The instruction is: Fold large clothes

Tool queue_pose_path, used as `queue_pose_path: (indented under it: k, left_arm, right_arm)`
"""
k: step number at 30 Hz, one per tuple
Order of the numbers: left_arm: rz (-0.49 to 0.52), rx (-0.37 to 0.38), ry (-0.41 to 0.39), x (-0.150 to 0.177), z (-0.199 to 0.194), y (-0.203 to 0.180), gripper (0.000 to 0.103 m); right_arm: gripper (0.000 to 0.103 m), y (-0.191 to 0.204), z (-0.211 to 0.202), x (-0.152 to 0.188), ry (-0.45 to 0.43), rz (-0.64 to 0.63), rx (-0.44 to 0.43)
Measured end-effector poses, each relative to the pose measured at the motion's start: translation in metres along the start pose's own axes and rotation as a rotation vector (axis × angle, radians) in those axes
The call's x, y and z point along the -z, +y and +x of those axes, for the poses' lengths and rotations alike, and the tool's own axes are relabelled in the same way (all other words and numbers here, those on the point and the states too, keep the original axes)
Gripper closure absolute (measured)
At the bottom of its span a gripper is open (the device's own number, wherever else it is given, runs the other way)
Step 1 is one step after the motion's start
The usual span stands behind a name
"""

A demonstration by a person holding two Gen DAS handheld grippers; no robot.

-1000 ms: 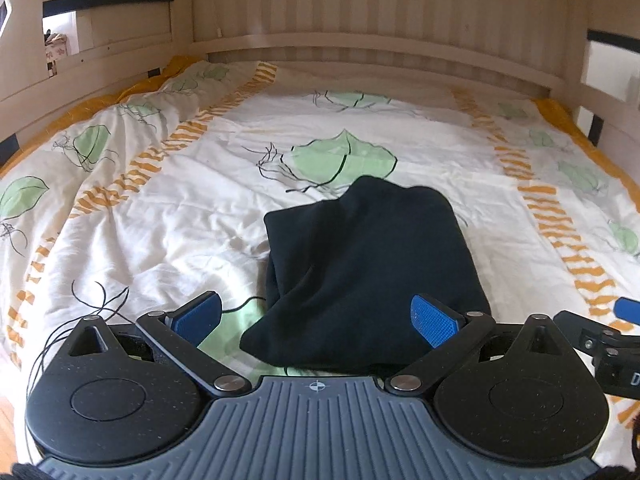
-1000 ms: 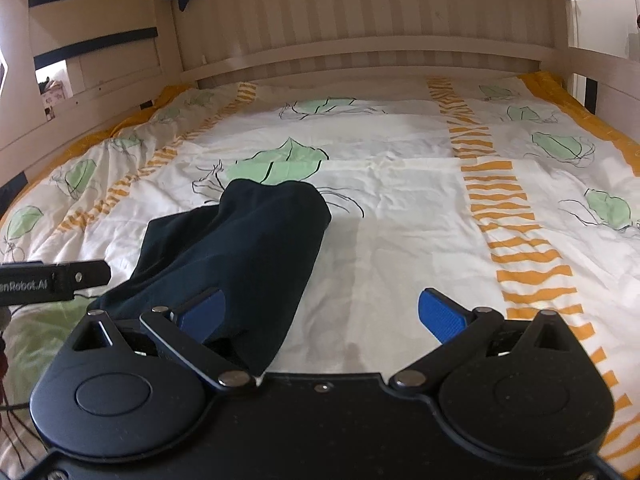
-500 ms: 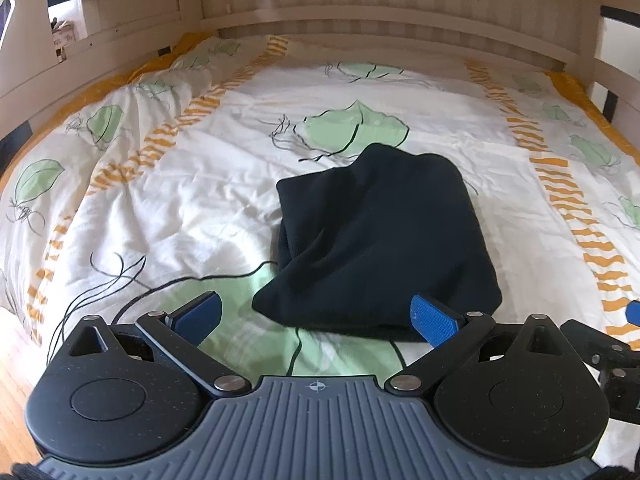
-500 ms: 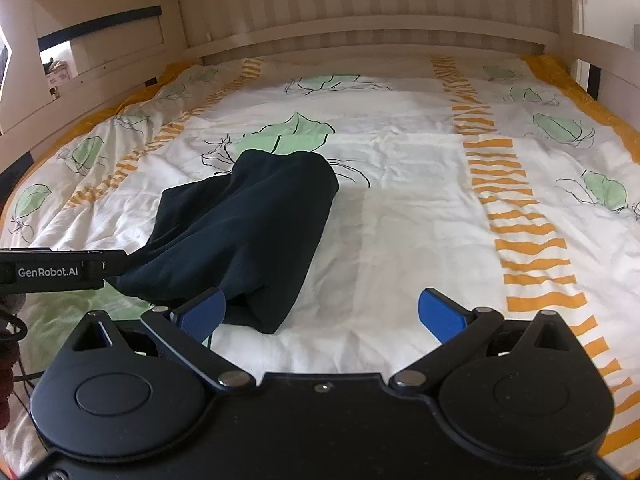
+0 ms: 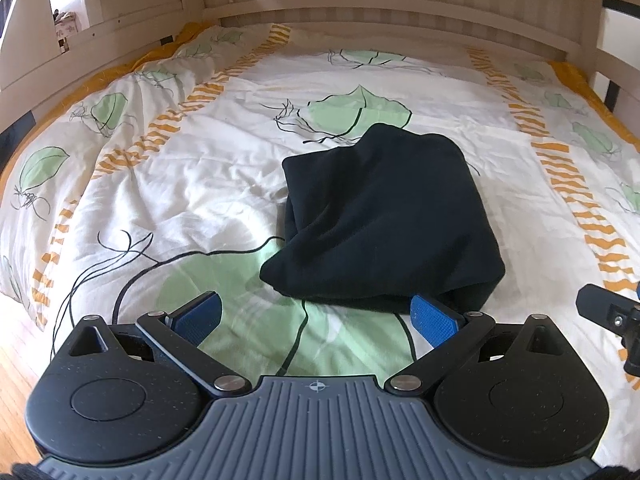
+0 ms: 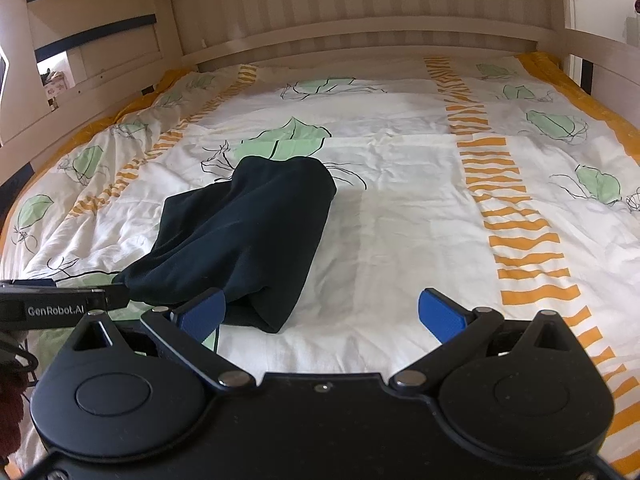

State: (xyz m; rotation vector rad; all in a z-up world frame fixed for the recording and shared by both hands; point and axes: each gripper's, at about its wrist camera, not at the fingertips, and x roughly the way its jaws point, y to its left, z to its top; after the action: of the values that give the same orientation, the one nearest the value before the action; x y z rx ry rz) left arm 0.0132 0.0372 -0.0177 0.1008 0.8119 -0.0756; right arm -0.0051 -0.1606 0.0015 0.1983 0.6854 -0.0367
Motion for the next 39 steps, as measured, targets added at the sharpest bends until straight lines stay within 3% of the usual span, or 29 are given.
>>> queue_pose_path:
  k: [39]
  left_arm:
    - [-0.008,0.017,0.025,0.016,-0.006,-0.001,0.001]
  right_arm:
    - [0.001,0.006,0.0,0.008,0.034,0.008,-0.008]
